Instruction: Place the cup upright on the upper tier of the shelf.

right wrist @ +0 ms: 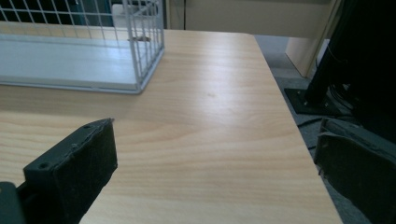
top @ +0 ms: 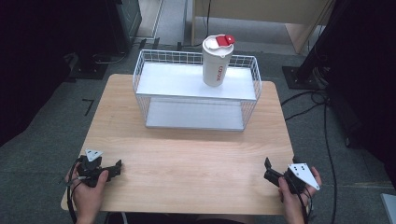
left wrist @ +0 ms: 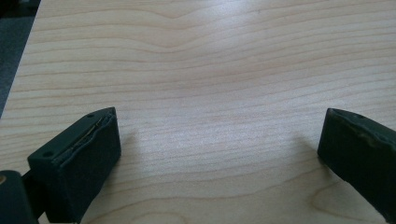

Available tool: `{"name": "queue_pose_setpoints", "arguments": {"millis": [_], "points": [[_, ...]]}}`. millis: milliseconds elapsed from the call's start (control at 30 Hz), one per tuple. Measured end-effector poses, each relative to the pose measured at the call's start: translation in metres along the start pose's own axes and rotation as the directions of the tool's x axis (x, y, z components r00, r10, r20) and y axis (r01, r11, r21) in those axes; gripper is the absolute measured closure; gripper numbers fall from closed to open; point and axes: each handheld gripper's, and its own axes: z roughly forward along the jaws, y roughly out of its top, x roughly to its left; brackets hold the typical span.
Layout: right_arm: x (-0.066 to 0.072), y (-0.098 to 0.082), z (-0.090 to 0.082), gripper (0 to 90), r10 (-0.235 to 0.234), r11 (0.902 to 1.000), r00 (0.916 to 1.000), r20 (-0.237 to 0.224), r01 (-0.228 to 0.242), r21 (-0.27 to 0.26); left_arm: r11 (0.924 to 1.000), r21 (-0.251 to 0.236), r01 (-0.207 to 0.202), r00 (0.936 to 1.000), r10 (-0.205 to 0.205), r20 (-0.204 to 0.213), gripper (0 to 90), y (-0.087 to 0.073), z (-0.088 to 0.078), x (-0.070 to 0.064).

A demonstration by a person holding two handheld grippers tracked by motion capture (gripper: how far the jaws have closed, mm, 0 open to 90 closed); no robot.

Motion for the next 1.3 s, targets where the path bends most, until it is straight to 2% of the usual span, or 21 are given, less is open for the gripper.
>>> {"name": "queue_pose_setpoints", "arguments": {"millis": [233, 367, 467, 600, 700, 767, 833, 900, 933, 967, 1000, 1100, 1200, 1300], "points": [[-0.018, -0.012, -0.008, 0.0, 0.009, 0.9996, 0.9989, 0.045, -0.011, 0.026, 1.0, 0.0, 0.0, 1.0, 0.0, 0.0, 0.0, 0.0, 0.0, 0.0], [-0.028, -0.016, -0.013, 0.0, 0.03, 0.9986, 0.9975, 0.064, -0.033, 0.042, 1.0, 0.0, 0.004, 1.0, -0.004, -0.005, 0.0, 0.0, 0.0, -0.001], [-0.035, -0.02, -0.015, 0.0, 0.035, 0.9965, 0.9955, 0.088, -0.041, 0.072, 1.0, -0.001, 0.008, 0.9999, -0.008, -0.007, 0.0, 0.0, 0.0, -0.001], [-0.042, -0.025, -0.015, 0.0, 0.032, 0.9907, 0.9952, 0.092, -0.044, 0.129, 1.0, -0.001, 0.008, 0.9999, -0.008, -0.007, 0.0, 0.0, 0.0, -0.001], [-0.046, -0.026, -0.016, 0.0, 0.052, 0.9863, 0.9955, 0.08, -0.064, 0.152, 1.0, -0.001, 0.008, 0.9999, -0.008, -0.007, 0.0, 0.0, 0.0, -0.001], [-0.049, -0.026, -0.015, 0.0, 0.051, 0.9777, 0.9974, 0.051, -0.06, 0.201, 1.0, -0.001, 0.009, 0.9999, -0.009, -0.006, 0.0, 0.0, 0.0, -0.001], [-0.049, -0.027, -0.015, 0.1, 0.024, 0.9699, 0.999, 0.037, -0.032, 0.242, 1.0, -0.001, 0.009, 0.9999, -0.009, -0.007, 0.0, 0.0, 0.0, -0.001], [-0.047, -0.032, -0.013, 0.0, -0.028, 0.954, 0.9992, 0.029, 0.018, 0.299, 1.0, -0.001, 0.009, 0.9999, -0.009, -0.007, 0.0, 0.0, 0.0, -0.001], [-0.046, -0.037, -0.011, 0.0, -0.039, 0.9412, 0.9991, 0.015, 0.031, 0.336, 1.0, -0.001, 0.009, 0.9999, -0.009, -0.006, 0.0, 0.0, 0.0, -0.001], [-0.048, -0.04, -0.012, 0.0, -0.007, 0.943, 0.9999, -0.013, 0.011, 0.333, 1.0, -0.001, 0.009, 0.9999, -0.009, -0.006, 0.0, 0.0, 0.0, -0.001], [-0.05, -0.04, -0.013, 0.0, -0.005, 0.9448, 1.0, 0.003, 0.004, 0.328, 1.0, -0.001, 0.009, 0.9999, -0.009, -0.007, 0.0, 0.0, 0.0, -0.001], [-0.051, -0.04, -0.012, 0.0, 0.013, 0.9412, 0.9997, -0.02, -0.005, 0.338, 1.0, -0.001, 0.009, 0.9999, -0.009, -0.007, 0.0, 0.0, 0.0, -0.001], [-0.055, -0.039, -0.009, 0.0, 0.062, 0.9285, 0.9973, -0.038, -0.043, 0.369, 1.0, -0.001, 0.009, 0.9999, -0.009, -0.006, 0.0, 0.0, 0.0, -0.001], [-0.06, -0.04, -0.007, 0.0, 0.123, 0.9149, 0.9909, -0.054, -0.093, 0.393, 1.0, -0.001, 0.009, 0.9999, -0.009, -0.007, 0.0, 0.0, 0.0, -0.001]]}}
